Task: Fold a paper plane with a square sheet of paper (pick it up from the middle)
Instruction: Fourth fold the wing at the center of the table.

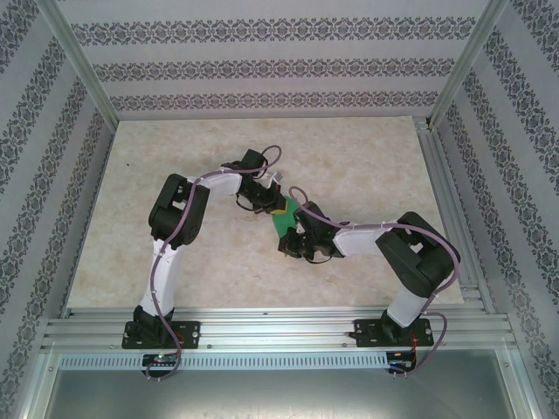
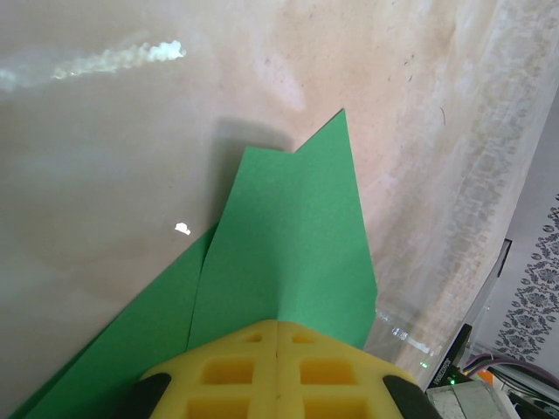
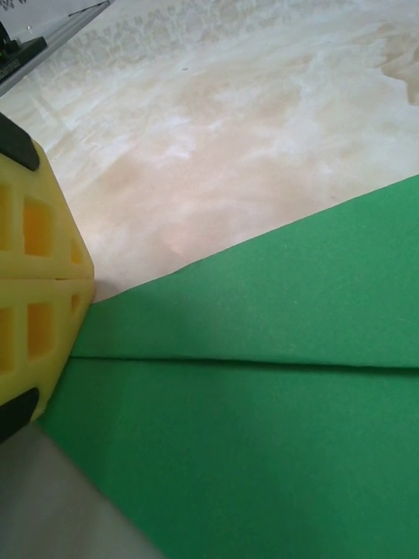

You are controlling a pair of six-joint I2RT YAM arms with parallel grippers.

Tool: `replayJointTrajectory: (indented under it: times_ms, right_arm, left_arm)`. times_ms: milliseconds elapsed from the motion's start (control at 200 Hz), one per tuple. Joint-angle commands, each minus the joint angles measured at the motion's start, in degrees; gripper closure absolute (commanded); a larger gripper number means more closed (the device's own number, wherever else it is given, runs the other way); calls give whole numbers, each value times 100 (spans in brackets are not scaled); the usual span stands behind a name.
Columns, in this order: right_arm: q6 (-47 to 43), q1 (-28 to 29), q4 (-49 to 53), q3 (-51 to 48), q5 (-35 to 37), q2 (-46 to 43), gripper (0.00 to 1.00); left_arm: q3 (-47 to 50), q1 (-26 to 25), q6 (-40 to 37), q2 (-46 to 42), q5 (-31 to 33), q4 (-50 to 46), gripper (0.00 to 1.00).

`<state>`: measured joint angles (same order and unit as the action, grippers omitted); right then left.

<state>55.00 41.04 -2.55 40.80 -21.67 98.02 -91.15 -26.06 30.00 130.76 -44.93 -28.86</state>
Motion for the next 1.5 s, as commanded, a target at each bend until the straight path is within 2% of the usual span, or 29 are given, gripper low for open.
replayJointTrajectory:
  times_ms: [0, 325, 525, 589, 729, 849, 1004, 1109, 1304, 1494]
  right_arm:
    - [-91, 269, 1079, -171, -4, 132, 96]
    - [482, 388, -160, -1027, -367, -188, 97]
    - [364, 249, -560, -994, -530, -594, 93]
    - [203, 86, -281, -826, -409, -935, 88]
    - [-331, -472, 817, -504, 359, -1723, 82]
    - [-545, -1068, 1042, -561, 639, -1961, 72]
    - [-774, -1411, 966, -300, 445, -1603, 71]
    - [-967, -1458, 1003, 68, 397, -1155, 70]
    - [-1243, -1574, 954, 644, 327, -387, 68]
    - [-1511, -1663, 1120, 1096, 208, 169, 66]
  left_arm:
    - [-22, 2, -161, 275, 498, -289, 100]
    - [-43, 4, -152, 292, 482, -285, 100]
    - [-26, 5, -186, 212, 397, -295, 100]
    - [0, 5, -179, 102, 289, -228, 100]
    - [-127, 0, -146, -232, -14, -189, 97]
    - [-328, 5, -169, -561, -96, -280, 85]
    - [-275, 5, -196, -1006, -15, -386, 77]
    - [20, 5, -116, -1245, 14, -346, 77]
    - [678, -130, 15, -1562, 67, -207, 89]
    - [1153, -234, 145, -1496, 187, 2, 92]
